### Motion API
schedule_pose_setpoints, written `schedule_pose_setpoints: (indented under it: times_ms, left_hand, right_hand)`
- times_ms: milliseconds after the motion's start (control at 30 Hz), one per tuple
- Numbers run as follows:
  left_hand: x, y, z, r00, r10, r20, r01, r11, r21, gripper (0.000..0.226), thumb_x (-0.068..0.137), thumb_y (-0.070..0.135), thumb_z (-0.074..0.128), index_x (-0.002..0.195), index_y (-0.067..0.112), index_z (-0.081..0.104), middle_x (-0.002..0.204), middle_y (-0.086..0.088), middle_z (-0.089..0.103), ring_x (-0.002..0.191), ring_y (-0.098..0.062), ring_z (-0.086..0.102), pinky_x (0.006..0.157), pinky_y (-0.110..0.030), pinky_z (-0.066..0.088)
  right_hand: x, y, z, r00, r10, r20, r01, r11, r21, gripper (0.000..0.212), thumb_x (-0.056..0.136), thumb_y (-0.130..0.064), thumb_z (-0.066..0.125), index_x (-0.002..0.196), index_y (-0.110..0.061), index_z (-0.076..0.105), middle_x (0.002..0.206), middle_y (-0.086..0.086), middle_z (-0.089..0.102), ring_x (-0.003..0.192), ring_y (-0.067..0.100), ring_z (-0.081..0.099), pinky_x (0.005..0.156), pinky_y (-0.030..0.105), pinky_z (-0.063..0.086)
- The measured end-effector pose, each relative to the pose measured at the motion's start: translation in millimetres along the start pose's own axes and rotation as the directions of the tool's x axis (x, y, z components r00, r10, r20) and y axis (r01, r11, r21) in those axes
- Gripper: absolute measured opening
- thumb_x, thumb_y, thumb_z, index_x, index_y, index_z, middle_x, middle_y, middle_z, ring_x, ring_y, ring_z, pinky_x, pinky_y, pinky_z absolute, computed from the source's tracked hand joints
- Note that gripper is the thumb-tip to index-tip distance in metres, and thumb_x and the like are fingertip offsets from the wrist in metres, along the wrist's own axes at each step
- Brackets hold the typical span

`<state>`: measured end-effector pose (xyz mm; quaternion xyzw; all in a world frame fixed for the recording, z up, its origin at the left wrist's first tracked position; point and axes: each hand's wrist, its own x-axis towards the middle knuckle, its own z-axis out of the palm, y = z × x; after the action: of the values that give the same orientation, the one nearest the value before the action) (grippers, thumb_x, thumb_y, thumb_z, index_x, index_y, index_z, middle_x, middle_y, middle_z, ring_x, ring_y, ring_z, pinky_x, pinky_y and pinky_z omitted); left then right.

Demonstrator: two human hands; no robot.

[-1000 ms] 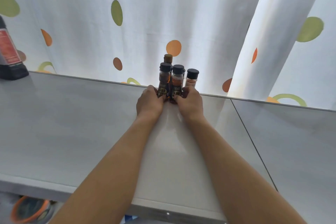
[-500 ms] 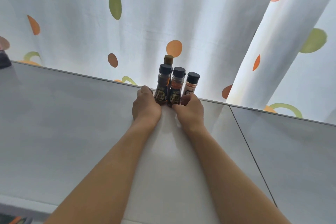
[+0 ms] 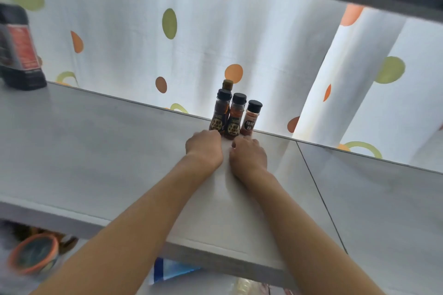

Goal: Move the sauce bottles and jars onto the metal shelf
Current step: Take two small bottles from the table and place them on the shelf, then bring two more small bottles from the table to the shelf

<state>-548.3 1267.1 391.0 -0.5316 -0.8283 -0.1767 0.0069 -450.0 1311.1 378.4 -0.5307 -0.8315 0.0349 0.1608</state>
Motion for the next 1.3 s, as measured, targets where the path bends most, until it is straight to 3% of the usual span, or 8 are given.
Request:
schedule_pose_setpoints:
  times_ms: [200, 333, 467, 633, 767, 1033, 1167, 1300]
  left_hand:
    - [-85, -6, -23, 0.992, 0.046, 0.117, -0.057, 0.995, 0.086, 0.026, 0.095, 0.018, 0.043, 0.112, 0.014, 0.062, 0.121, -0.012, 0.060, 0.110, -0.032, 0.057, 0.087, -0.038, 0.046]
    - [-153, -10, -37, 1.000, -0.013, -0.014, 0.014, 0.997, 0.081, 0.030, 0.092, 0.014, 0.046, 0.119, 0.014, 0.059, 0.121, -0.013, 0.062, 0.109, -0.032, 0.058, 0.088, -0.038, 0.048]
    - [-230, -3, -37, 0.976, -0.118, -0.181, 0.137, 0.986, 0.092, 0.034, 0.093, 0.009, 0.048, 0.125, 0.014, 0.054, 0.124, -0.008, 0.061, 0.111, -0.028, 0.057, 0.089, -0.039, 0.049]
    - [-325, -11, -43, 0.916, -0.278, -0.289, 0.321, 0.940, 0.115, 0.047, 0.089, 0.002, 0.049, 0.135, 0.013, 0.046, 0.134, -0.007, 0.053, 0.124, -0.027, 0.049, 0.096, -0.038, 0.043]
    - [-407, -30, -50, 0.837, -0.438, -0.329, 0.501, 0.854, 0.137, 0.051, 0.090, 0.004, 0.048, 0.140, 0.013, 0.042, 0.142, -0.006, 0.047, 0.130, -0.024, 0.043, 0.104, -0.037, 0.038]
    - [-600, -70, -65, 0.737, -0.572, -0.360, 0.655, 0.735, 0.174, 0.056, 0.092, 0.003, 0.045, 0.146, 0.005, 0.030, 0.154, -0.013, 0.031, 0.147, -0.026, 0.017, 0.116, -0.034, 0.018]
    - [-713, -93, -69, 0.638, -0.646, -0.420, 0.751, 0.642, 0.154, 0.063, 0.091, 0.002, 0.046, 0.150, 0.004, 0.023, 0.157, -0.013, 0.023, 0.149, -0.026, 0.010, 0.121, -0.038, 0.013]
    - [-844, -108, -74, 0.480, -0.757, -0.443, 0.863, 0.499, 0.081, 0.067, 0.092, 0.006, 0.049, 0.151, 0.006, 0.019, 0.159, -0.012, 0.018, 0.149, -0.024, 0.006, 0.121, -0.038, 0.009]
  right_hand:
    - [-66, -14, -11, 0.967, -0.187, 0.173, 0.182, 0.982, 0.044, 0.024, 0.091, -0.014, 0.046, 0.112, -0.012, 0.058, 0.119, 0.012, 0.057, 0.118, 0.032, 0.051, 0.103, 0.044, 0.038]
    - [-118, -13, -22, 0.927, -0.336, 0.165, 0.320, 0.940, 0.117, 0.026, 0.095, -0.016, 0.042, 0.114, -0.013, 0.059, 0.119, 0.011, 0.060, 0.117, 0.030, 0.054, 0.103, 0.043, 0.036]
    - [-177, -12, -24, 0.840, -0.537, 0.071, 0.520, 0.836, 0.175, 0.022, 0.095, -0.013, 0.043, 0.111, -0.012, 0.059, 0.114, 0.008, 0.060, 0.113, 0.028, 0.055, 0.097, 0.041, 0.037]
    - [-253, -28, -24, 0.682, -0.731, 0.005, 0.719, 0.672, 0.180, 0.051, 0.092, -0.004, 0.044, 0.142, -0.015, 0.042, 0.149, 0.009, 0.042, 0.144, 0.026, 0.030, 0.118, 0.040, 0.020]
    - [-316, -53, -27, 0.569, -0.822, 0.019, 0.798, 0.558, 0.228, 0.058, 0.095, -0.005, 0.048, 0.149, -0.016, 0.032, 0.158, 0.007, 0.029, 0.150, 0.024, 0.018, 0.123, 0.043, 0.012]
    - [-484, -120, -15, 0.287, -0.957, -0.031, 0.903, 0.260, 0.342, 0.054, 0.098, -0.009, 0.046, 0.150, -0.014, 0.032, 0.155, 0.009, 0.035, 0.147, 0.026, 0.025, 0.122, 0.041, 0.018]
    - [-593, -154, -11, 0.123, -0.990, -0.063, 0.920, 0.090, 0.382, 0.048, 0.099, -0.011, 0.045, 0.146, -0.013, 0.038, 0.149, 0.009, 0.041, 0.142, 0.026, 0.033, 0.119, 0.040, 0.022]
    - [-720, -184, -9, -0.032, -0.996, -0.078, 0.893, -0.063, 0.445, 0.048, 0.097, -0.010, 0.047, 0.145, -0.012, 0.041, 0.147, 0.008, 0.045, 0.138, 0.026, 0.037, 0.117, 0.037, 0.025]
